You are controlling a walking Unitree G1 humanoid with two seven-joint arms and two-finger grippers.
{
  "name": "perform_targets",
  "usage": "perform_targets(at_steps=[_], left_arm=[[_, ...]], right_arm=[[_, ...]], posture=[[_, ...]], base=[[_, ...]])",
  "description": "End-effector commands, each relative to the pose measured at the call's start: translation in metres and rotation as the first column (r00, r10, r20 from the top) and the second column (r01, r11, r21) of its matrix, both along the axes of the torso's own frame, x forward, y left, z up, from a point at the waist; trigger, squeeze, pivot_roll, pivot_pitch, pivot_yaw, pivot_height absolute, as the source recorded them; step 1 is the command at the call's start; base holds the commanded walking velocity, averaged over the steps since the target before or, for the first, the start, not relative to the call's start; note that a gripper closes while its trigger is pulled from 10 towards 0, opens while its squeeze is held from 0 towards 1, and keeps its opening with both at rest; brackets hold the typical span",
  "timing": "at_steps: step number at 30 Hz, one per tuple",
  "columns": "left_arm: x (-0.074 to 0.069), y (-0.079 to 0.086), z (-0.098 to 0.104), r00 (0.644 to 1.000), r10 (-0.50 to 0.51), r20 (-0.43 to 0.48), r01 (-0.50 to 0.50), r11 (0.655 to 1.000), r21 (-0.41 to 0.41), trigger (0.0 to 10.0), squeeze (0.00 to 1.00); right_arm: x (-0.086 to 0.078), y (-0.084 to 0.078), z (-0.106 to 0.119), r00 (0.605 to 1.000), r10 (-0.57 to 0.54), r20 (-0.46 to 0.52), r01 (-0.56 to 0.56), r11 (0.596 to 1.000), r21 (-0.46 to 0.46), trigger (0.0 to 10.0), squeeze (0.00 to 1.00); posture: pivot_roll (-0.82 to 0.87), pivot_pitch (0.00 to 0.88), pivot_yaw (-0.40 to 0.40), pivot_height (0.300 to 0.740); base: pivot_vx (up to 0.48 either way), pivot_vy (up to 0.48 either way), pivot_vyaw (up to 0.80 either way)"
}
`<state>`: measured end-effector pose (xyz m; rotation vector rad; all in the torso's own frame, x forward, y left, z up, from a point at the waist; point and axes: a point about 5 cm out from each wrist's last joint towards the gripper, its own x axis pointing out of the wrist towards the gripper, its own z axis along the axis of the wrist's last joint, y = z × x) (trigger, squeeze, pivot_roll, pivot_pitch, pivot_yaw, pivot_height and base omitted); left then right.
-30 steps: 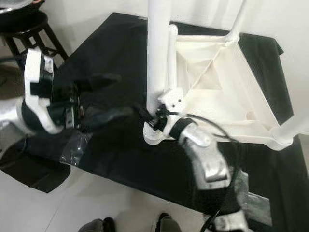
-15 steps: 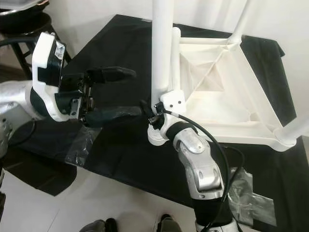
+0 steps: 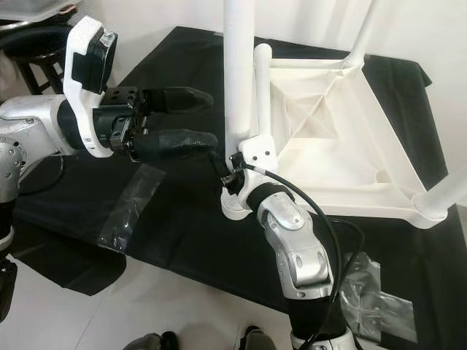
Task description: Building children table
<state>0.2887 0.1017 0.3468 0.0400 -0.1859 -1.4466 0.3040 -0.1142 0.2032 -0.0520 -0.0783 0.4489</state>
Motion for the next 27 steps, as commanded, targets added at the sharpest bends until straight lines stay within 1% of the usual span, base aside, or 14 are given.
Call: perform_targets(at_steps=[1, 4, 7, 9, 10, 11, 12, 16, 19, 22, 23, 24, 25, 27], left_arm=[[-0.001, -0.003, -0.001, 1.000, -0.007, -0.002, 0.007, 1.000, 0.018, 10.0, 1.00], [0.006, -0.001, -0.001, 1.000, 0.024, -0.006, -0.023, 0.999, 0.033, 10.0, 1.00], [0.029, -0.005, 0.002, 0.991, 0.123, 0.047, -0.125, 0.992, 0.033, 10.0, 1.00], [0.029, -0.005, 0.002, 0.991, 0.123, 0.047, -0.125, 0.992, 0.033, 10.0, 1.00], [0.032, -0.008, 0.005, 0.991, 0.126, 0.049, -0.127, 0.992, 0.018, 10.0, 0.18], [0.032, -0.008, 0.005, 0.991, 0.126, 0.049, -0.127, 0.992, 0.018, 10.0, 0.18], [0.033, -0.016, 0.009, 0.992, 0.110, 0.056, -0.111, 0.994, 0.002, 10.0, 0.00], [0.034, -0.023, 0.014, 0.994, 0.090, 0.063, -0.090, 0.996, -0.010, 10.0, 0.00], [0.035, -0.042, 0.025, 0.995, 0.043, 0.091, -0.043, 0.999, -0.011, 10.0, 0.00], [0.034, -0.044, 0.026, 0.996, 0.026, 0.090, -0.025, 1.000, -0.010, 10.0, 0.00], [0.033, -0.044, 0.027, 0.996, 0.019, 0.088, -0.018, 1.000, -0.009, 1.5, 0.00], [0.033, -0.044, 0.027, 0.996, 0.019, 0.088, -0.018, 1.000, -0.009, 1.5, 0.00], [0.033, -0.045, 0.027, 0.996, 0.006, 0.085, -0.006, 1.000, -0.004, 0.4, 0.00], [0.033, -0.045, 0.027, 0.996, 0.006, 0.085, -0.006, 1.000, -0.004, 0.4, 0.00]], right_arm=[[0.000, -0.001, -0.024, 0.992, -0.010, -0.124, 0.013, 1.000, 0.028, 10.0, 0.00], [0.000, 0.002, -0.022, 0.994, 0.006, -0.110, -0.002, 0.999, 0.038, 10.0, 0.00], [-0.005, 0.015, -0.009, 0.991, 0.120, -0.053, -0.115, 0.989, 0.093, 10.0, 0.00], [-0.005, 0.015, -0.009, 0.991, 0.120, -0.053, -0.115, 0.989, 0.093, 10.0, 0.00], [-0.006, 0.018, -0.007, 0.989, 0.142, -0.045, -0.138, 0.986, 0.096, 10.0, 0.00], [-0.006, 0.018, -0.007, 0.989, 0.142, -0.045, -0.138, 0.986, 0.096, 10.0, 0.00], [-0.007, 0.021, -0.006, 0.987, 0.157, -0.041, -0.153, 0.983, 0.097, 10.0, 0.00], [-0.008, 0.023, -0.005, 0.985, 0.167, -0.039, -0.163, 0.982, 0.099, 10.0, 0.00], [-0.008, 0.026, -0.004, 0.982, 0.187, -0.030, -0.183, 0.978, 0.103, 10.0, 0.00], [-0.008, 0.027, -0.003, 0.981, 0.190, -0.028, -0.187, 0.977, 0.104, 10.0, 0.00], [-0.009, 0.027, -0.003, 0.981, 0.194, -0.026, -0.190, 0.976, 0.103, 10.0, 0.00], [-0.009, 0.027, -0.003, 0.981, 0.194, -0.026, -0.190, 0.976, 0.103, 10.0, 0.00], [-0.009, 0.028, -0.003, 0.980, 0.199, -0.025, -0.196, 0.975, 0.102, 10.0, 0.00], [-0.009, 0.028, -0.003, 0.980, 0.199, -0.025, -0.196, 0.975, 0.102, 10.0, 0.00]], posture=[[-0.02, 0.177, 0.062, 0.740], [-0.02, 0.177, 0.062, 0.740], [-0.02, 0.176, 0.063, 0.740], [-0.02, 0.176, 0.063, 0.740], [-0.02, 0.175, 0.063, 0.740], [-0.02, 0.175, 0.063, 0.740], [-0.02, 0.175, 0.063, 0.740], [-0.02, 0.175, 0.064, 0.740], [-0.02, 0.176, 0.070, 0.740], [-0.02, 0.176, 0.071, 0.740], [-0.02, 0.178, 0.072, 0.740], [-0.02, 0.178, 0.072, 0.740], [-0.02, 0.178, 0.071, 0.740], [-0.02, 0.178, 0.071, 0.740]], base=[[0.000, 0.000, 0.00], [0.000, 0.000, 0.00], [0.000, 0.000, 0.00], [0.000, 0.000, 0.00], [0.000, 0.000, 0.00], [0.000, 0.000, 0.00], [0.000, 0.000, 0.00], [0.000, 0.000, 0.00], [0.000, 0.000, 0.00], [0.000, 0.000, 0.00], [0.000, 0.000, 0.00], [0.000, 0.000, 0.00], [0.000, 0.000, 0.00], [0.000, 0.000, 0.00]])
